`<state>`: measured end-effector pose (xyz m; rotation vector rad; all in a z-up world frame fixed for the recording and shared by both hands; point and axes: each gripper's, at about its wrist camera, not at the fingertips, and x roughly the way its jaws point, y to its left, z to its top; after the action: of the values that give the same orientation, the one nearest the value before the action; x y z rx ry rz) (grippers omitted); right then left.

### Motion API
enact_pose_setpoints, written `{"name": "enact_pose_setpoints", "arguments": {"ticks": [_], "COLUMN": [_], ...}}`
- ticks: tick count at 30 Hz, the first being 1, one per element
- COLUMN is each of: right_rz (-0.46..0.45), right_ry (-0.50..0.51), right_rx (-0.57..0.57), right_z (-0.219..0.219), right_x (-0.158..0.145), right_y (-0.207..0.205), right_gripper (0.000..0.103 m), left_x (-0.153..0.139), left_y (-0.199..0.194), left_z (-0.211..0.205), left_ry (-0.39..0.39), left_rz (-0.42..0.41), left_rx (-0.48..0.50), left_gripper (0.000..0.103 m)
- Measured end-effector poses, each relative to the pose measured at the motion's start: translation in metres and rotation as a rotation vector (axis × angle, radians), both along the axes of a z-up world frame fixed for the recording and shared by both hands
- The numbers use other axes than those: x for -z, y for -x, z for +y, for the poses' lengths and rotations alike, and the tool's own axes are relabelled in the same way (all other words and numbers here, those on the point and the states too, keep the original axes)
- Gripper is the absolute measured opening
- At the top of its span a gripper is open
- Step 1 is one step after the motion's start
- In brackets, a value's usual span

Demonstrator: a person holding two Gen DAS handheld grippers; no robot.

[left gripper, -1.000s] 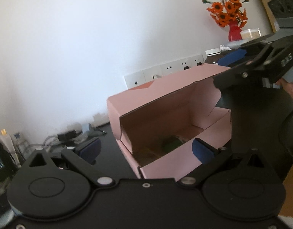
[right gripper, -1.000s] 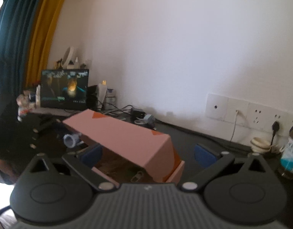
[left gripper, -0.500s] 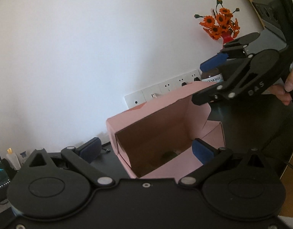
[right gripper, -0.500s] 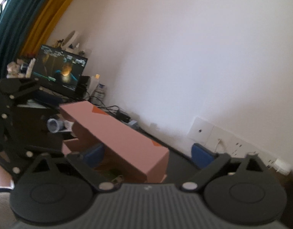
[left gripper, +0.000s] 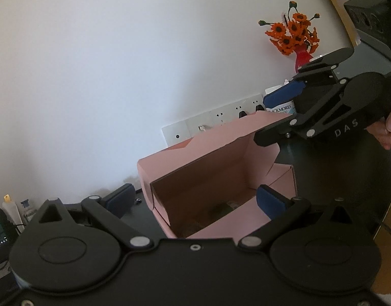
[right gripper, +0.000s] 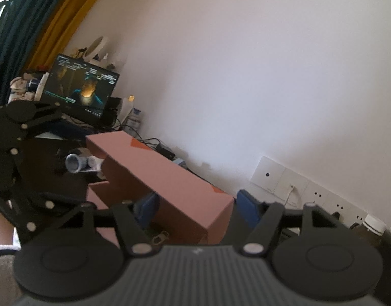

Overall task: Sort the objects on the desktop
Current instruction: 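Press the lid down onto the box walls with the right tool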

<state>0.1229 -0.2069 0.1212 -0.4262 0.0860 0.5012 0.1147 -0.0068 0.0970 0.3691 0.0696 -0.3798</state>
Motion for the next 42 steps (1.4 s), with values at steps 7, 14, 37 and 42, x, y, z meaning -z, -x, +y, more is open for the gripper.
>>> {"name": "enact_pose_setpoints", "arguments": {"ticks": [7,14,37,42], "right_rz": [0.006,0.019,0.105,0.146], "right_ry": [0.001,-0.011,-0.128,-0.19], "right_rx": [0.01,0.032,0.028,0.023], "right_z": [0.003,0.0,-0.011,-0.014], "right_x": [0.002,0.002,0.006,0.002], "right_y": [0.001,0.0,-0.008,-0.011], "right_gripper": [0.061,0.06,0.057,0.057], "left_x": [0.001,0.001,0.002,0.003], "left_y": [0.002,-0.005,-0.008,-0.006], "left_z": [0.003,0.004,0.001,-0.003], "left_ry": [-0.004,0.012,0.025,0.019], "left_rz": [-0.004,0.011,0.003,-0.004], "left_rx": [0.003,-0.017,-0.014,-0.005], "left_gripper": [0.103,0.103,0.103,0.103]}}
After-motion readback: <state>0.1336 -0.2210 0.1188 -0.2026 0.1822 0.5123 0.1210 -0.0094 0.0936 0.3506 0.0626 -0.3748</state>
